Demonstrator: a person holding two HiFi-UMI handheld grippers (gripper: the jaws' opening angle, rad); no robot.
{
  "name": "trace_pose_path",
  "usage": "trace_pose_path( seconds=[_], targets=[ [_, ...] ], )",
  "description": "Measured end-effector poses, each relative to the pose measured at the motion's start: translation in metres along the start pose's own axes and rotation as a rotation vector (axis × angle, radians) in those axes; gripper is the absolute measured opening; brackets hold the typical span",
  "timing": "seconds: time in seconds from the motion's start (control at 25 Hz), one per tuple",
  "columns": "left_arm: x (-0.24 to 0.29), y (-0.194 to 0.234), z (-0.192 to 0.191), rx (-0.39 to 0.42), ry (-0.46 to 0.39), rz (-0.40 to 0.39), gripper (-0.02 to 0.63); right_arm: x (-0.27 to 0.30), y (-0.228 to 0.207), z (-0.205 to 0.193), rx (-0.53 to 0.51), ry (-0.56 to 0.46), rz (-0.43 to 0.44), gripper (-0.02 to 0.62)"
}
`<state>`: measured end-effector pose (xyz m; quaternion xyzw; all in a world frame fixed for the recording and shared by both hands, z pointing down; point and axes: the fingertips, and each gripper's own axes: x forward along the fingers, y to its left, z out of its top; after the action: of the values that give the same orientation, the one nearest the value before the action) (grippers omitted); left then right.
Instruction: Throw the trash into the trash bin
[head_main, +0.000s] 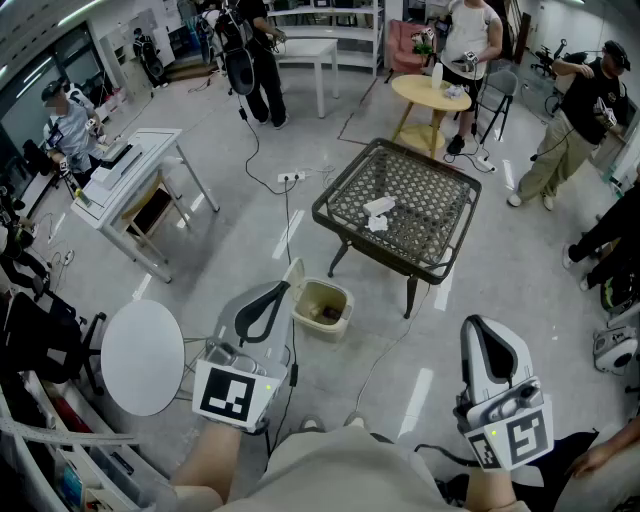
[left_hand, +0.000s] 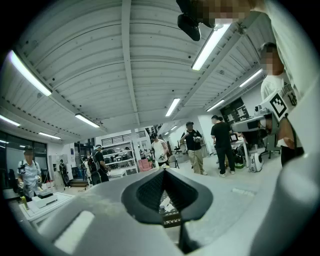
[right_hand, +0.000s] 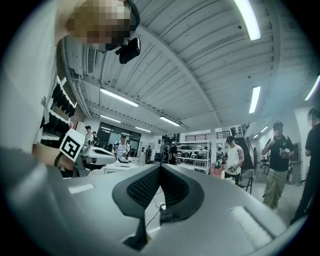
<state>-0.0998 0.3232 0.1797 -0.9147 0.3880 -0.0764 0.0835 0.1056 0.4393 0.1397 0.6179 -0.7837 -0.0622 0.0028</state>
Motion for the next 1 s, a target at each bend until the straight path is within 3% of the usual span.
trace_pose_path(
  seconds=[0.4, 0.48, 1.0],
  targets=[
    [0.007, -0.023, -0.002, -0.008, 0.008, 0.012, 0.002, -0.015, -0.017, -0.003, 0.054, -0.046, 0.002, 0.007],
    [0.008, -0.024, -0.003, -0.008, 0.012, 0.014, 0.002, -0.014, -0.02, -0.004, 0.073, -0.052, 0.0, 0.211],
    [0.045, -0.004, -0.015, 0.01, -0.016, 0.009, 0.002, 0.026, -0.031, -0.026, 0.054, -0.042, -0.006, 0.258]
  ],
)
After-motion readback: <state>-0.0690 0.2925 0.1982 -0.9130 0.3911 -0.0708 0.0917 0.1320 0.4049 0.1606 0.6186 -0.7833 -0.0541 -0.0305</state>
